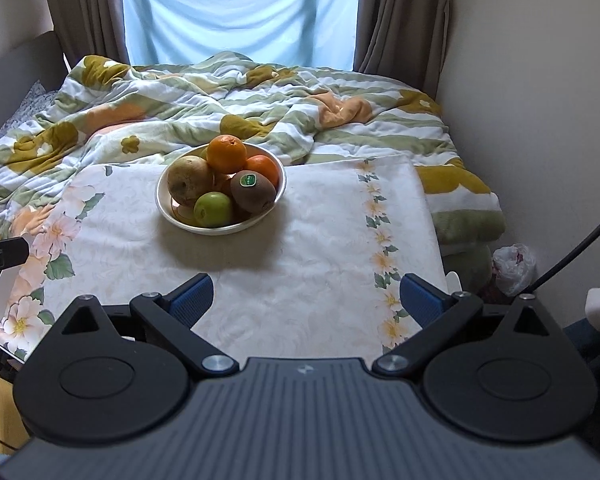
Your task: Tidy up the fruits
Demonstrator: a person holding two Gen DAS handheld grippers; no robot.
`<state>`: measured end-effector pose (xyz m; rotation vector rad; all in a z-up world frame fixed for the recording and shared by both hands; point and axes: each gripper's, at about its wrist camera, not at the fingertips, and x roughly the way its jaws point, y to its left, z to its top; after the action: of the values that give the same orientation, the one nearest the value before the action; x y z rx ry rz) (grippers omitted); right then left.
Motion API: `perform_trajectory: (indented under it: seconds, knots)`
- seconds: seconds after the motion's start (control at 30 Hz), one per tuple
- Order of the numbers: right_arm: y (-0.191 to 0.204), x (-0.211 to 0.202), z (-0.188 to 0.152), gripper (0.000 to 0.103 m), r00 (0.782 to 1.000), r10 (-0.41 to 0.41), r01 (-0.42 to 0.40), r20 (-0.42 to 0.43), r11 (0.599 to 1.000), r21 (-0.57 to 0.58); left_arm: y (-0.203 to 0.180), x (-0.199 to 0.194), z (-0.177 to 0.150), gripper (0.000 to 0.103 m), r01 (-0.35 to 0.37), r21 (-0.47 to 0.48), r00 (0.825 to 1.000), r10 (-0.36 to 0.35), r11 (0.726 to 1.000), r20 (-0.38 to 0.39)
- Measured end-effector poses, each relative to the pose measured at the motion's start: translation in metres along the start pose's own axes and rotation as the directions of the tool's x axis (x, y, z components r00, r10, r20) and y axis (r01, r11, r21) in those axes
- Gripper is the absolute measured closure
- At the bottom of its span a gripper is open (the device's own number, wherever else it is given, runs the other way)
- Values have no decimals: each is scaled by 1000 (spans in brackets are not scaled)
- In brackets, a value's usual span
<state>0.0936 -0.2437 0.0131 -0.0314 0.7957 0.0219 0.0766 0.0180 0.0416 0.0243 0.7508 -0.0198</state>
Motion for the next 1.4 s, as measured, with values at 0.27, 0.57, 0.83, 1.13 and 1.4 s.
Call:
perform_trajectory:
  seconds: [0.27,0.57,0.83,1.13,1.4]
  knots:
    - [-3,-8,-3,0,1000,6,-6,7,1000,11,-1,-3,-2,0,0,-1,1000,0,1000,0]
    - [-9,-14,-5,0,1000,10,-9,-11,1000,28,-9,-10,-1,0,7,3,1000,-7,1000,-3]
    - [-12,-14,-7,0,1000,5,-5,-13,999,34,-14,-12,-2,0,6,-9,1000,-6,1000,-6]
    - [-15,-16,-10,0,1000,1,-1,-14,999,36,-12,-14,0,0,12,-17,1000,-13,1000,-4]
    - [-16,-16,-10,0,1000,2,-1,-12,999,37,-14,-15,-1,0,5,-13,1000,-5,1000,11]
